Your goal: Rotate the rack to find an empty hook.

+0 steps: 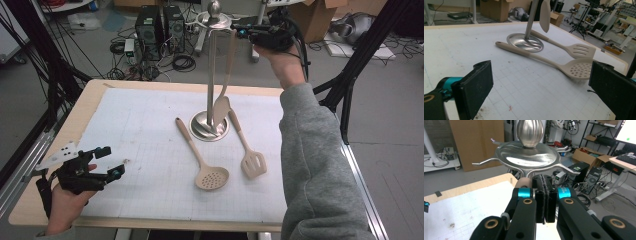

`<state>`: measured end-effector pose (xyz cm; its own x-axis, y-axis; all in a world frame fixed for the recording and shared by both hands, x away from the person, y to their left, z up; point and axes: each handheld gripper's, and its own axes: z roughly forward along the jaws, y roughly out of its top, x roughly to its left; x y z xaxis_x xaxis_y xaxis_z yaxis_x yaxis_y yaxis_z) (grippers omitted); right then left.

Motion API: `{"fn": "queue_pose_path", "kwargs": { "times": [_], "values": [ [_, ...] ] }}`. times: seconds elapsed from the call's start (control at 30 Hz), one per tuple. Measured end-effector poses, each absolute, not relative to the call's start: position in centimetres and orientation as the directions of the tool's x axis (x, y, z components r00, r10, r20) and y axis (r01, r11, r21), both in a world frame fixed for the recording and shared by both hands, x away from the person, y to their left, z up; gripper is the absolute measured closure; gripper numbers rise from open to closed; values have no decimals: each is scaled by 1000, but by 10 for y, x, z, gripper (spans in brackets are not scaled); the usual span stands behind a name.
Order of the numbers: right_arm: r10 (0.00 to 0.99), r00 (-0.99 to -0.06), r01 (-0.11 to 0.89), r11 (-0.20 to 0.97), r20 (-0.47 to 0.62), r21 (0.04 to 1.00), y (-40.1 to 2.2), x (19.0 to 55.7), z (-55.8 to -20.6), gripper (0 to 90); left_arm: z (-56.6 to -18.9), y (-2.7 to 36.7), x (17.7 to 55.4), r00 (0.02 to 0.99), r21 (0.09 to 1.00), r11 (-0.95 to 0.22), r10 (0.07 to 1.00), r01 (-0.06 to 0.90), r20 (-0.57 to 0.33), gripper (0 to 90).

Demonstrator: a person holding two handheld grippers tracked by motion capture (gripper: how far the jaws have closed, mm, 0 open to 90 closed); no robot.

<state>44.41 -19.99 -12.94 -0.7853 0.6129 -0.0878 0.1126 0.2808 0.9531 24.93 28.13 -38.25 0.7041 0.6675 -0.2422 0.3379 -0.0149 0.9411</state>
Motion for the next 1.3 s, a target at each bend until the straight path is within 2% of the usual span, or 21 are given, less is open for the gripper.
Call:
{"fn": "queue_pose_path", "kwargs": {
  "times": [1.3],
  "values": [
    [624,-780,143,249,-45,958,-198,428,-130,899,-384,277,251,709,940,-30,665,340,-235,61]
  ]
}}
